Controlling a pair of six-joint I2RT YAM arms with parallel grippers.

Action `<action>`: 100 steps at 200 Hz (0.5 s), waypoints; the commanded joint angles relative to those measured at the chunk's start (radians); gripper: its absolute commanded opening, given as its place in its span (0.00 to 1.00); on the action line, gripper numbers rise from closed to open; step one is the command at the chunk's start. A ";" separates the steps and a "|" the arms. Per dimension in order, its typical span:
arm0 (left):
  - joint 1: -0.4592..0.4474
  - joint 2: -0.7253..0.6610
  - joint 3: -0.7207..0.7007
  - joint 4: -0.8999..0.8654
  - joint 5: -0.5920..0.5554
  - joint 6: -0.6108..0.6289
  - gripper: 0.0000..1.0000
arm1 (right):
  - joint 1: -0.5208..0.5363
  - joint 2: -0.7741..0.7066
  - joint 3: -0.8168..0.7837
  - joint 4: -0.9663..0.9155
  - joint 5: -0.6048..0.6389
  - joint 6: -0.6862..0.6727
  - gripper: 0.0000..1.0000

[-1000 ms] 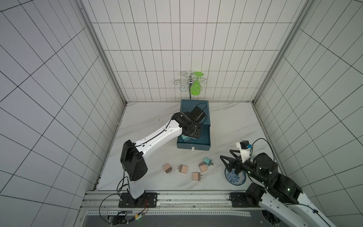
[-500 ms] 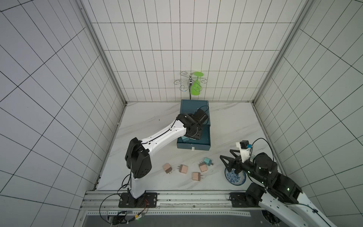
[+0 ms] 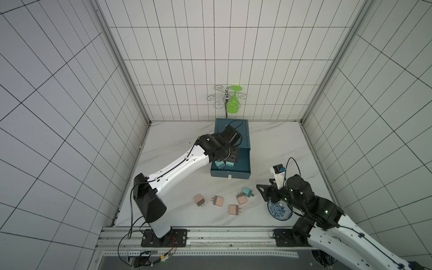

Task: Place the plugs into the drawer by color
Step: Place the plug in the drawer, then pick up the plug from the center of the board.

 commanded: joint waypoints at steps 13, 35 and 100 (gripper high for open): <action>0.049 -0.298 -0.285 0.317 0.127 -0.019 0.71 | -0.001 0.123 -0.025 0.048 -0.043 0.001 0.77; 0.073 -0.487 -0.500 0.526 0.169 -0.075 0.75 | -0.018 0.196 -0.045 0.086 -0.106 0.001 0.76; 0.090 -0.820 -0.840 0.734 0.029 -0.040 0.77 | -0.072 0.450 -0.044 0.190 -0.247 -0.004 0.66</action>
